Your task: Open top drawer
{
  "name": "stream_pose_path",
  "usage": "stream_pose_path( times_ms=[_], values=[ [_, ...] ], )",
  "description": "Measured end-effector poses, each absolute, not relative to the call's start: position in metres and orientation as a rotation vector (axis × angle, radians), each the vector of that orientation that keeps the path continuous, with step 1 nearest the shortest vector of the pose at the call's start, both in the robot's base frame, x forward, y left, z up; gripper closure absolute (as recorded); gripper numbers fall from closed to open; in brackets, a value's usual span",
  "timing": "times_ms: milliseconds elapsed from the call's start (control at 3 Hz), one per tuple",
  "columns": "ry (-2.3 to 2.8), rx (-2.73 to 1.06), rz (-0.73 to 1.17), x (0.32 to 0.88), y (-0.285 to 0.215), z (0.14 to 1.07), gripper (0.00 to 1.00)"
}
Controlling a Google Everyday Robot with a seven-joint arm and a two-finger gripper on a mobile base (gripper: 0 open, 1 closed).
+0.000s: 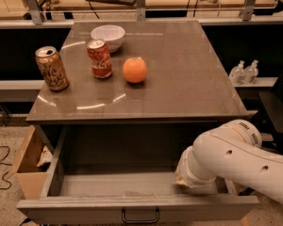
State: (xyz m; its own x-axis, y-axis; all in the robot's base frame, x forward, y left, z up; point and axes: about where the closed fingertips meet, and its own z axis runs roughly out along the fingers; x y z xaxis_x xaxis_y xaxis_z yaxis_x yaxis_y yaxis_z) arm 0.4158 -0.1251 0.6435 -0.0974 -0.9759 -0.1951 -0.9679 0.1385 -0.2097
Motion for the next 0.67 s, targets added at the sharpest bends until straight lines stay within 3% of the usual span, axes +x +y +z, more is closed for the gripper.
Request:
stream_pose_path(
  times_ms=[667],
  values=[
    [2.132,-1.893,-0.046,0.4156,-0.1247,0.6453,0.36]
  ],
)
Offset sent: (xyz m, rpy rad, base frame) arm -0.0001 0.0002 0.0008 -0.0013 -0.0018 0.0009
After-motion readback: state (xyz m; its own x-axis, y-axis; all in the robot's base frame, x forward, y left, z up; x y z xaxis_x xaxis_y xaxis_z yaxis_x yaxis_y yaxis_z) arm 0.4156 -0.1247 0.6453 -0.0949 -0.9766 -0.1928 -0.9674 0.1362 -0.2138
